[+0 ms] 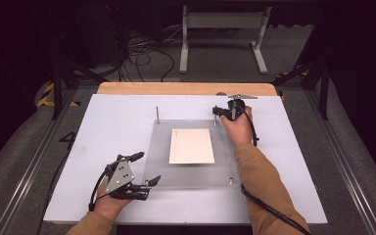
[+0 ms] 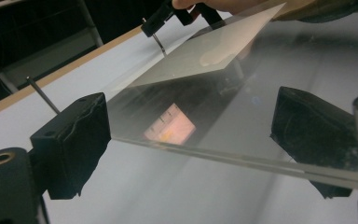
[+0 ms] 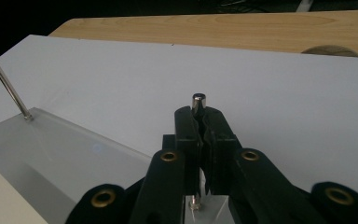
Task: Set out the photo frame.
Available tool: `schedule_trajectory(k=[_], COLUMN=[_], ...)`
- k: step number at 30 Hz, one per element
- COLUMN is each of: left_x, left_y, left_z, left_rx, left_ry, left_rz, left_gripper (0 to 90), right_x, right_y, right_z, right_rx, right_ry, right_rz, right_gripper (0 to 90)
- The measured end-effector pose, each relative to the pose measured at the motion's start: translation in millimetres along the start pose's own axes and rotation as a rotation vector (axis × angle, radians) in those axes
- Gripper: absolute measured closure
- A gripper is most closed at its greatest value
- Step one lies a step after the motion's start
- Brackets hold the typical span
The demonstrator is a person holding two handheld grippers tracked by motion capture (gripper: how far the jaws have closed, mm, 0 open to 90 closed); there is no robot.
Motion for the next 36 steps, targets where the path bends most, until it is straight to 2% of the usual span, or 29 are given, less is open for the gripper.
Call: schedule_trajectory(k=[5,9,11,15,25,26,28,29,31,36], left_x=[2.1,1.9,2.1,1.1,0.9,0.8,0.9,0.9,0.7,0.7], left_y=[-2.3,-2.8,-2.6,-3.5,-3.2,-3.0,-2.9,-3.1,-4.1,-5.9], left_z=[-2.8,-4.7,-5.3,-9.1,-9.4,-9.4,-9.6,-9.7,-9.3,-8.7], left_rx=[0.017,0.028,0.049,0.121,0.129,0.13,0.133,0.129,0.119,0.11], left_ry=[0.012,0.028,0.016,-0.012,-0.009,-0.009,-0.009,-0.009,-0.008,-0.008], left_rz=[-0.032,-0.034,-0.03,-0.023,-0.019,-0.017,-0.016,-0.016,-0.015,-0.012], left_gripper=[19.9,35.4,41.5,50.4,52.1,52.2,52.1,52.1,52.1,51.9], right_x=[0.0,-0.2,-0.7,-1.0,-2.6,-3.1,-4.8,-6.0,-13.0,-32.2], right_y=[0.2,0.2,0.4,0.6,0.0,-0.5,-1.0,-1.6,-3.8,-3.4], right_z=[-0.4,0.3,0.3,0.6,1.1,1.5,0.1,-0.3,1.7,9.7], right_rx=[0.001,0.001,0.001,0.0,-0.01,-0.014,-0.022,-0.019,0.005,-0.065], right_ry=[-0.004,0.002,0.0,-0.001,-0.008,-0.003,0.014,0.009,-0.033,-0.068], right_rz=[-0.005,-0.003,-0.001,0.0,0.014,0.02,0.019,0.006,-0.037,-0.049], right_gripper=[85.3,85.2,85.2,85.1,83.9,81.8,71.5,67.7,64.5,56.8])
Point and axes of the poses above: each handheld gripper's, and its own axes: x roughly forward along the jaws, y roughly out of its underside, z roughly to its left, the point moved 7 cm from there along x, roughly forward along the jaws, and after that the axes turned 3 degrees about -y, right-handed, at the moved point
